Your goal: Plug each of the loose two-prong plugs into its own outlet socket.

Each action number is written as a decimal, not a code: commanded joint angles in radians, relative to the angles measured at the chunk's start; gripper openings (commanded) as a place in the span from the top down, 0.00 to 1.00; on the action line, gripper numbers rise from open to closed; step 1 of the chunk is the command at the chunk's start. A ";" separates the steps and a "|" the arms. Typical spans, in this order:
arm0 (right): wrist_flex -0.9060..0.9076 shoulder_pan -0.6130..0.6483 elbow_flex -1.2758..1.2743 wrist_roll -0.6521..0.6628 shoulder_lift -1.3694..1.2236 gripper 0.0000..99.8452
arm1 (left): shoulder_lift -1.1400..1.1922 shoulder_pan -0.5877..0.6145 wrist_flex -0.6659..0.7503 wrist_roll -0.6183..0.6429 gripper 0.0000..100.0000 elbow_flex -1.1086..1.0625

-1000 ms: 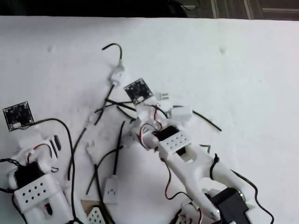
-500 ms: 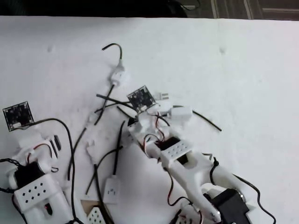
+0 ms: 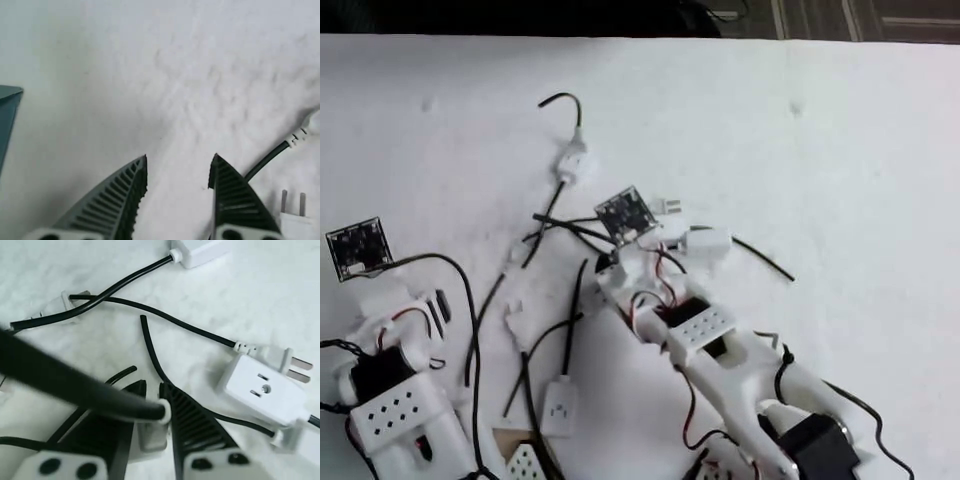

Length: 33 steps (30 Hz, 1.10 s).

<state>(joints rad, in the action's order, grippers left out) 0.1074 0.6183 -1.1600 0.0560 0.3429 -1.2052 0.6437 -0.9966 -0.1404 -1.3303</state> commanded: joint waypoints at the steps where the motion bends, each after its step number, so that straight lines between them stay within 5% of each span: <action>1: 0.010 0.019 -0.008 -0.009 0.021 0.98 | -0.013 0.010 0.015 -0.006 0.79 0.005; 23: 0.018 0.002 -0.081 0.000 0.028 0.98 | -0.013 0.010 0.014 -0.012 0.79 0.005; 33: 0.071 -0.044 -0.081 -0.104 0.031 0.98 | -0.013 0.010 0.012 -0.012 0.79 0.005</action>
<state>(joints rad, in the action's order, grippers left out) 0.1227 0.5861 -1.2336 -0.0361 0.3659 -1.2052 0.6437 -0.9966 -0.1435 -1.3303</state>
